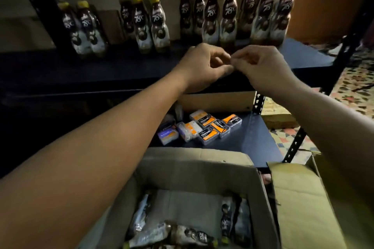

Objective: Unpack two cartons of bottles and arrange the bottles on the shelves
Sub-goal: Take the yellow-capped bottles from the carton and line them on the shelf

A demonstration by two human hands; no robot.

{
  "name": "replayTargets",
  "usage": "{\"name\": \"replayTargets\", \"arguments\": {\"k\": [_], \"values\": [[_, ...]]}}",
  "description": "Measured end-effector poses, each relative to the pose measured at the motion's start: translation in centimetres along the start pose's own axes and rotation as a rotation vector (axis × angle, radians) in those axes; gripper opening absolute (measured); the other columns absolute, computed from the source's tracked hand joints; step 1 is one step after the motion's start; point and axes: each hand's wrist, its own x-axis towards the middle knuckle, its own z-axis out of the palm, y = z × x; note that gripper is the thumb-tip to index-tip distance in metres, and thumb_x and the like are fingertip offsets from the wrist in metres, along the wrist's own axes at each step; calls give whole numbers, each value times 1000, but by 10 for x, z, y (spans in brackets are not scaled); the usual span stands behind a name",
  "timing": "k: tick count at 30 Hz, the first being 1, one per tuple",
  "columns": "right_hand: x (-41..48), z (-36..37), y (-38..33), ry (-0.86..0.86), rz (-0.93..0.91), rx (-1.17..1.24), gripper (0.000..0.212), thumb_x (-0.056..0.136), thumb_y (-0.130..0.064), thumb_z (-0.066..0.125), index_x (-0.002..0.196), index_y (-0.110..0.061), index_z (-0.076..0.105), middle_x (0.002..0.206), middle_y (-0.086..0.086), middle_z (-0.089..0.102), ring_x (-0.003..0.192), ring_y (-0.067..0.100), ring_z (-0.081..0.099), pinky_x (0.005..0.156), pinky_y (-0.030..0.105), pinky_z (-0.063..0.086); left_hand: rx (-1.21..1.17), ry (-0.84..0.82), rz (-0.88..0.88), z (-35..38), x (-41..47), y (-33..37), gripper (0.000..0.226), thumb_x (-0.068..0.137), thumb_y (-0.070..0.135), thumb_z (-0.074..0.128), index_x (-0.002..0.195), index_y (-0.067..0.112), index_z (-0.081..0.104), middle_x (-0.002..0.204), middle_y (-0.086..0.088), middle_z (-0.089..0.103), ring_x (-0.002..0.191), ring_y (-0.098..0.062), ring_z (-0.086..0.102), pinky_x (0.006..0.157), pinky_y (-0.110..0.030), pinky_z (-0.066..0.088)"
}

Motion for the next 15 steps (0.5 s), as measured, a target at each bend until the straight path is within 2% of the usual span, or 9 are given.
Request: {"name": "replayTargets", "arguments": {"k": [3, 6, 8, 10, 11, 13, 15], "values": [[-33, 29, -7, 159, -121, -19, 12, 94, -31, 65, 97, -28, 77, 84, -18, 70, 86, 0, 66, 80, 14, 48, -5, 128, -8, 9, -47, -22, 21, 90, 35, 70, 104, 20, 76, 91, 7, 76, 84, -1, 70, 85, -27, 55], [-58, 59, 2, 105, -135, 15, 10, 94, -29, 65, 94, -28, 76, 83, -15, 71, 81, 1, 65, 74, 13, 46, -2, 93, -83, 22, -85, -50, 22, 88, 38, 68, 101, 22, 76, 91, 8, 76, 87, -4, 70, 91, -33, 54], [-69, 78, 16, -49, -63, -7, 7, 94, -28, 68, 94, -28, 75, 82, -14, 71, 77, 1, 64, 71, 12, 44, 27, -8, -167, 32, -107, -75, 22, 90, 37, 70, 103, 21, 77, 95, 7, 76, 90, -6, 70, 89, -33, 53], [-80, 94, 34, -317, 18, -66, 2, 93, -28, 72, 94, -29, 72, 76, -15, 68, 67, -3, 61, 66, 12, 42, 62, -159, -268, 45, -128, -100, 26, 89, 39, 73, 108, 21, 77, 97, 4, 76, 91, -10, 70, 86, -32, 54], [-85, 103, 45, -486, 67, -103, 3, 93, -30, 73, 95, -29, 71, 75, -13, 68, 65, -3, 60, 65, 14, 44, 78, -252, -301, 53, -139, -113, 30, 87, 42, 73, 110, 23, 76, 97, 4, 75, 90, -12, 69, 83, -31, 54], [-97, 122, 71, -792, 143, -207, 14, 93, -32, 73, 106, -27, 70, 79, -3, 70, 68, 7, 63, 64, 21, 47, 118, -449, -339, 73, -158, -132, 33, 88, 40, 73, 116, 22, 73, 98, 2, 73, 87, -15, 67, 77, -25, 51], [-112, 139, 97, -938, 136, -284, 23, 94, -34, 72, 114, -26, 67, 82, -6, 68, 73, 10, 64, 71, 23, 49, 134, -555, -373, 97, -175, -147, 32, 90, 32, 72, 120, 21, 70, 98, 2, 70, 85, -14, 65, 76, -23, 48]]}}
